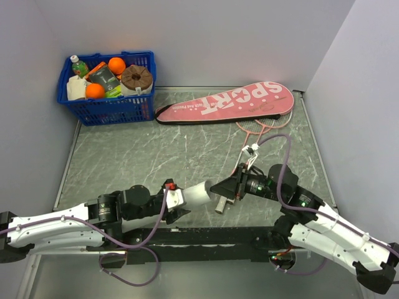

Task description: Pack up the badminton gear

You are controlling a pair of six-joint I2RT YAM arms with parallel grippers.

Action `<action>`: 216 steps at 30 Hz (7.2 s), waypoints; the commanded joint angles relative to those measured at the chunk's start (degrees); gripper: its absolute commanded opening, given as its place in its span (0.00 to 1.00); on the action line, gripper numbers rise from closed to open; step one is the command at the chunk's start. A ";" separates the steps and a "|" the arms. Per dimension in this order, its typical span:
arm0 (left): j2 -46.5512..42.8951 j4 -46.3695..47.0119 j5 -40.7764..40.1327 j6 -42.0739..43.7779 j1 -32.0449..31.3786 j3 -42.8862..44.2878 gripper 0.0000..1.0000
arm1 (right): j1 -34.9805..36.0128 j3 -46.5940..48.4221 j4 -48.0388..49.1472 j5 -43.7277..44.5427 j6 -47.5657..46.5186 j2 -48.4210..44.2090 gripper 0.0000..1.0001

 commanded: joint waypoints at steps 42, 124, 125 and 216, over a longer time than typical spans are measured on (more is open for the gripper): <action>31.22 2.84 -22.00 14.74 57.17 12.69 0.12 | -5.35 10.97 -27.03 7.76 -19.60 9.02 0.05; 107.52 0.73 -10.32 37.06 40.57 75.88 0.57 | -17.56 6.75 -24.56 4.15 -16.61 16.49 0.47; 107.78 0.47 -10.31 36.89 40.66 75.88 0.51 | -17.74 6.75 -24.56 4.15 -16.61 16.66 0.47; 23.94 -3.14 -9.52 -27.54 27.74 15.50 0.44 | -18.09 13.69 8.83 10.65 5.63 59.64 0.48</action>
